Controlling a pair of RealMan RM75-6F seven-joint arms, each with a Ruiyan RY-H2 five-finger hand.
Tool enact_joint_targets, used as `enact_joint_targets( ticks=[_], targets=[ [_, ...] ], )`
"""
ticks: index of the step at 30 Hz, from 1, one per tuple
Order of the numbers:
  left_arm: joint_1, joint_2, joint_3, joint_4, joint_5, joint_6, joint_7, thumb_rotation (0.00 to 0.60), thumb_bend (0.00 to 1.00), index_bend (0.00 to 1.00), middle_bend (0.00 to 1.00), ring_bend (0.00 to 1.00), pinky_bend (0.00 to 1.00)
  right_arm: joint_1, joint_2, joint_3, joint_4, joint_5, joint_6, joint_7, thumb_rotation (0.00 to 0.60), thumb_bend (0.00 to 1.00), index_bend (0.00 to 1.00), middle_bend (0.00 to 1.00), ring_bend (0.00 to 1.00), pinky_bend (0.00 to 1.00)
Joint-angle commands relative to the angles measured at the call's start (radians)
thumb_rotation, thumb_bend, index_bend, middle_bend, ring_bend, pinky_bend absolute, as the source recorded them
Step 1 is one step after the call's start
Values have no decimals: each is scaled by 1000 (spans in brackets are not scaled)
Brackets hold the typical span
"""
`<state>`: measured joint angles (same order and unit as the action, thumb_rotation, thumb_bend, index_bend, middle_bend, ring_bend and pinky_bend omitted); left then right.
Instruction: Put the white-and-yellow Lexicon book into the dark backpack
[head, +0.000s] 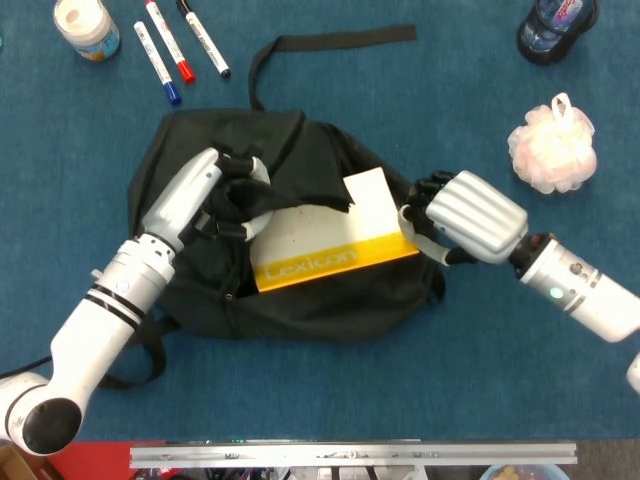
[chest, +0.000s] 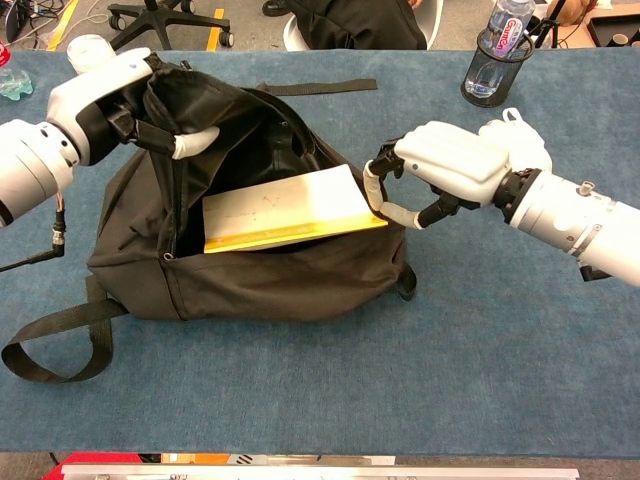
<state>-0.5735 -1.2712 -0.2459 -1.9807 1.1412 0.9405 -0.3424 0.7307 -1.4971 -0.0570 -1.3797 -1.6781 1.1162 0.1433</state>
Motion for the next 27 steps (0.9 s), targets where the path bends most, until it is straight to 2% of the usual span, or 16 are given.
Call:
enact_joint_targets(
  ticks=[1,7,12,21,27],
  targets=[
    [-12,10,10,-4,-3,-30,-1,600,512,122,302,298,549,-9,12,-5,-2,-11,12,6,600,402,706,583,399,460],
    [-39,28,41,-5,-18,-101,24,600,512,57,202,192,366,-39,62,-10,-12,-2,35,7,600,402,706,607,440,503],
    [-87,-1,81,22,-81,-150,128,600,494,13,146,136,317,-77,120,-11,-18,15,64,-7,600,404,706,622,458,503],
    [-173,-49,97,12,-249,-146,298,600,351,0,43,27,236,-124,174,8,-28,38,108,12,600,406,709,630,468,503],
    [-251,-46,113,-17,-393,-146,412,600,282,0,0,0,199,-142,184,20,-20,41,122,34,600,406,709,635,477,503]
  ],
)
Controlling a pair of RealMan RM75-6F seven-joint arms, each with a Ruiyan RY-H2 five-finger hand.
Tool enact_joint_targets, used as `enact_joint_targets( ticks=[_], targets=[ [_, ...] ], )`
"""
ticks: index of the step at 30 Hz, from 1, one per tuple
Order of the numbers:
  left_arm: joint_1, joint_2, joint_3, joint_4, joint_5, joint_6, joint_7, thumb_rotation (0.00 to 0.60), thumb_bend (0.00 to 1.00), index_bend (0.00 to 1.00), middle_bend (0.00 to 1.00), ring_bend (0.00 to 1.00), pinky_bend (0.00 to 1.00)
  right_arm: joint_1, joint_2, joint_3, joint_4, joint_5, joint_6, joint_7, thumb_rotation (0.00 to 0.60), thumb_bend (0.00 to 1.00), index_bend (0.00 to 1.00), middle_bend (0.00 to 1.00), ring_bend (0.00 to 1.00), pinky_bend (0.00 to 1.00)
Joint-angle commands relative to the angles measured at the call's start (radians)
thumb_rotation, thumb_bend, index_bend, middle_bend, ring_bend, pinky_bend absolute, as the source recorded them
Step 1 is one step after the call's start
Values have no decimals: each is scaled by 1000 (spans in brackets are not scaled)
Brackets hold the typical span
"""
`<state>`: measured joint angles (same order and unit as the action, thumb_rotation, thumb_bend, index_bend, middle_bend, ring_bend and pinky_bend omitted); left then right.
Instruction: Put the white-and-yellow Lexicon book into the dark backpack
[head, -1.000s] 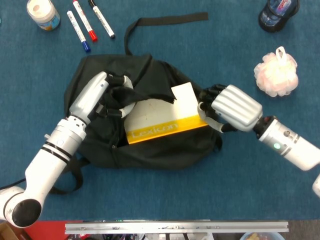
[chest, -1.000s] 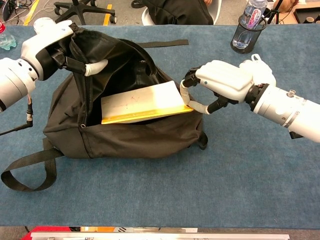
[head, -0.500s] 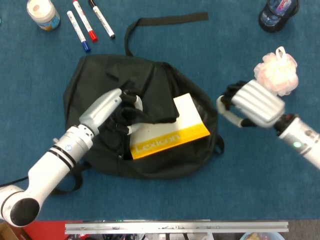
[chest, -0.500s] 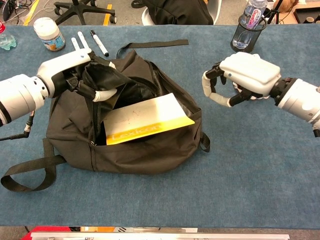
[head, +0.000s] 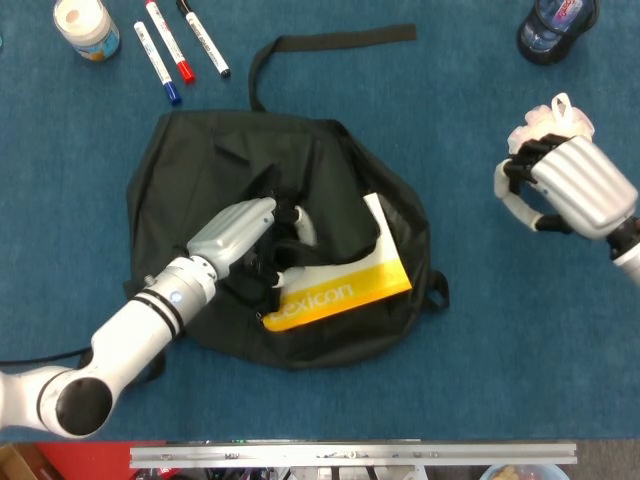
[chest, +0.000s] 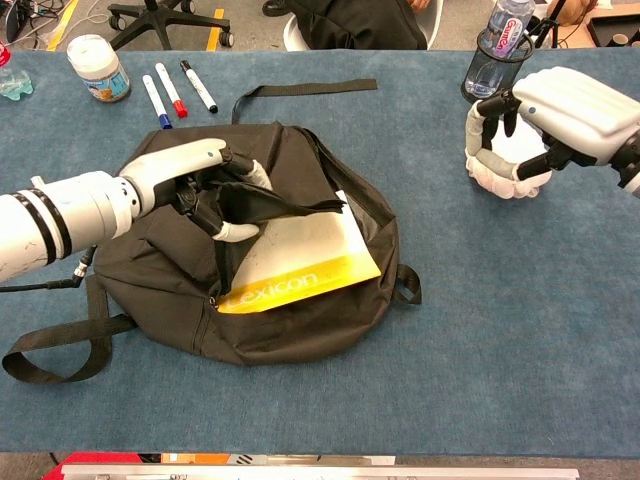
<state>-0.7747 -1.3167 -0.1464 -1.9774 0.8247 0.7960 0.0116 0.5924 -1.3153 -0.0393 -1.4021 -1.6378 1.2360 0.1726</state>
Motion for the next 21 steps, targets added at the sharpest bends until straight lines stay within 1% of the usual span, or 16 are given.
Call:
enact_joint_targets(
  ticks=[1,4,6,9,21],
  targets=[
    [-58,-2,18,-23,-89,4,72,600,281,0,0,0,198,-6,3,4,4,0,3,6,600,406,709,636,477,503],
    [-83,-6,40,-34,-121,15,124,600,275,0,0,0,187,-12,4,7,6,-1,5,14,600,406,709,639,483,503],
    [-94,-5,44,-43,-138,19,137,600,267,0,0,0,185,-16,5,9,9,-3,7,17,600,407,709,642,486,503],
    [-91,4,45,-62,-131,31,136,600,266,0,0,0,185,-21,9,13,10,-4,11,18,600,407,709,642,487,503],
    [-9,110,63,-181,70,51,66,600,265,0,0,0,186,-34,33,42,-2,11,12,17,600,407,709,642,487,503]
  ],
)
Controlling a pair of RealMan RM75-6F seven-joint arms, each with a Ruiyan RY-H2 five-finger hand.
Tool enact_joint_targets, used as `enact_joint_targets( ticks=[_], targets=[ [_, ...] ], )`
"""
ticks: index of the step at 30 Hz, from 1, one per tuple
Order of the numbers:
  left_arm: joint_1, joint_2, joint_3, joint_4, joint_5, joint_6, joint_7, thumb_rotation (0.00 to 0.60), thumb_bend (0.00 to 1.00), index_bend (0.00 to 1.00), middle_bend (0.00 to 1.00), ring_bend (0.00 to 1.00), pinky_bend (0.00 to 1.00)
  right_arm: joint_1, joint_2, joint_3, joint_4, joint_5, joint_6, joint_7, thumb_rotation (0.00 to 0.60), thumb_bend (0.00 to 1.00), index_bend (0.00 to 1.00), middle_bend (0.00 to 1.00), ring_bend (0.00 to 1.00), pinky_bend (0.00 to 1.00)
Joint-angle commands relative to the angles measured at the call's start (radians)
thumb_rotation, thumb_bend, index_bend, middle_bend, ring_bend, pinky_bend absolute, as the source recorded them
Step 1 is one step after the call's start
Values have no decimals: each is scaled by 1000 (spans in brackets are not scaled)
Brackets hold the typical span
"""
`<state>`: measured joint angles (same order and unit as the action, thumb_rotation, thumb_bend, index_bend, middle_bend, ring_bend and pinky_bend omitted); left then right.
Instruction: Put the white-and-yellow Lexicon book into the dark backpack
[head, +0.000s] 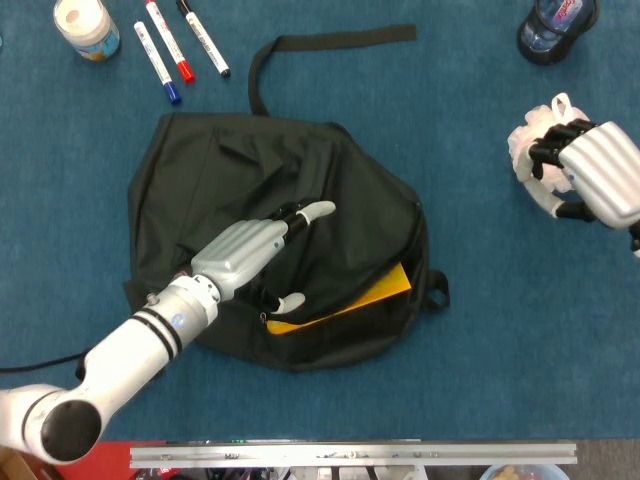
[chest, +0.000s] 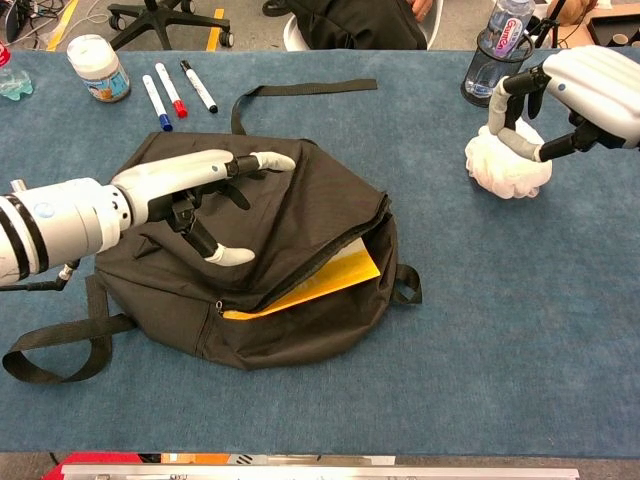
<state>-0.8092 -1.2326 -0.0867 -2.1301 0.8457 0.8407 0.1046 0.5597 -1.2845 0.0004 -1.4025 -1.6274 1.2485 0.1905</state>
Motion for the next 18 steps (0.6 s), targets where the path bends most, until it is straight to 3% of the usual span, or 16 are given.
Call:
enact_joint_targets(
  ticks=[1,10,18],
  targets=[
    [31,32,2,-33,62,9,-35,600,265,0,0,0,185,-2,4,3,-2,1,0,-1,600,407,709,642,487,503],
    [73,84,-17,-16,133,34,-104,600,265,0,0,0,186,-22,32,13,-16,11,8,-6,600,406,709,642,487,503],
    [136,81,-12,89,184,113,-138,600,265,0,0,0,186,-58,67,13,-32,27,26,-38,600,407,709,641,487,503]
  ],
)
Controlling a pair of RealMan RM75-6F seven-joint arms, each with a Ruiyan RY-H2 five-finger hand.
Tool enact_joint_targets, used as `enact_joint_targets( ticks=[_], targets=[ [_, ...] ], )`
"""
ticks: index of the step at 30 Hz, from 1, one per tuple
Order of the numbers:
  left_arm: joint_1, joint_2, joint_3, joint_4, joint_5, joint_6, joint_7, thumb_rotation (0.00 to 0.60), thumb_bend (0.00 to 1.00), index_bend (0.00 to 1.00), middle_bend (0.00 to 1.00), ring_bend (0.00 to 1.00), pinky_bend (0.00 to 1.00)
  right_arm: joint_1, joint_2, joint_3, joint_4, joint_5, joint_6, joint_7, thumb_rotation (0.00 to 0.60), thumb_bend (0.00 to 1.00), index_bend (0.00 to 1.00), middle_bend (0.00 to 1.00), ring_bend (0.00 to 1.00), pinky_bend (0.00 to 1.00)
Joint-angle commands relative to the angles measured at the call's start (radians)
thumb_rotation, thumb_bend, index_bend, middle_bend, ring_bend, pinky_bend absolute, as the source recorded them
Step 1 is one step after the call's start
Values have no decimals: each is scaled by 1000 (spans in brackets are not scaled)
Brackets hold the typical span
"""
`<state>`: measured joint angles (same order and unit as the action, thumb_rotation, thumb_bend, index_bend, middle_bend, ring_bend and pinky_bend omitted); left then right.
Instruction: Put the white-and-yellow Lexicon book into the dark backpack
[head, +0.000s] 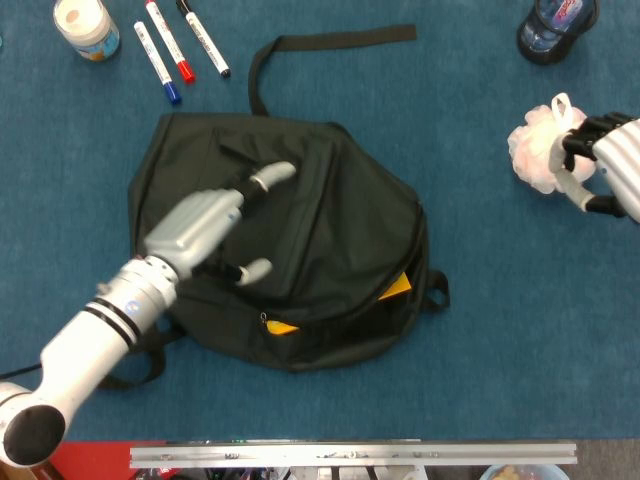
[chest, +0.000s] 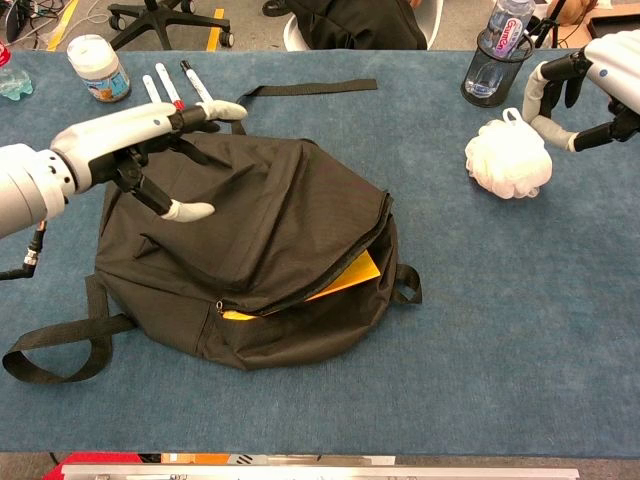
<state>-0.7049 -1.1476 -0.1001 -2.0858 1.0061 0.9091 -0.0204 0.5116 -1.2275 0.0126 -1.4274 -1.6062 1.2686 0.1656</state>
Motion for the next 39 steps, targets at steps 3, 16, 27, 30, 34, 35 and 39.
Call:
enact_joint_targets(
  ticks=[3,16,27,30,34,35,39],
  targets=[
    [70,-8,-8,102,39,102,-41,600,266,0,0,0,186,-32,33,6,-29,31,14,-53,600,405,709,636,487,503],
    [201,-56,6,364,112,256,-79,600,265,0,7,0,186,-140,106,15,-119,171,34,-191,600,402,544,505,409,511],
    [320,-95,1,523,151,366,-180,600,265,0,24,0,185,-210,116,14,-121,221,51,-210,600,404,337,379,270,412],
    [349,-100,-1,555,160,392,-197,600,265,0,27,0,185,-223,119,15,-123,213,59,-189,600,405,337,379,270,411],
    [389,-95,-3,574,171,430,-204,600,265,0,28,0,185,-240,116,15,-122,178,90,-168,600,405,337,379,270,412],
    [398,-92,-2,576,176,437,-208,600,265,0,28,0,185,-243,116,15,-124,173,95,-168,600,404,337,379,270,412],
    [432,-74,2,580,201,466,-223,600,265,0,37,0,184,-257,121,10,-140,157,106,-172,600,405,337,379,270,412]
  ],
)
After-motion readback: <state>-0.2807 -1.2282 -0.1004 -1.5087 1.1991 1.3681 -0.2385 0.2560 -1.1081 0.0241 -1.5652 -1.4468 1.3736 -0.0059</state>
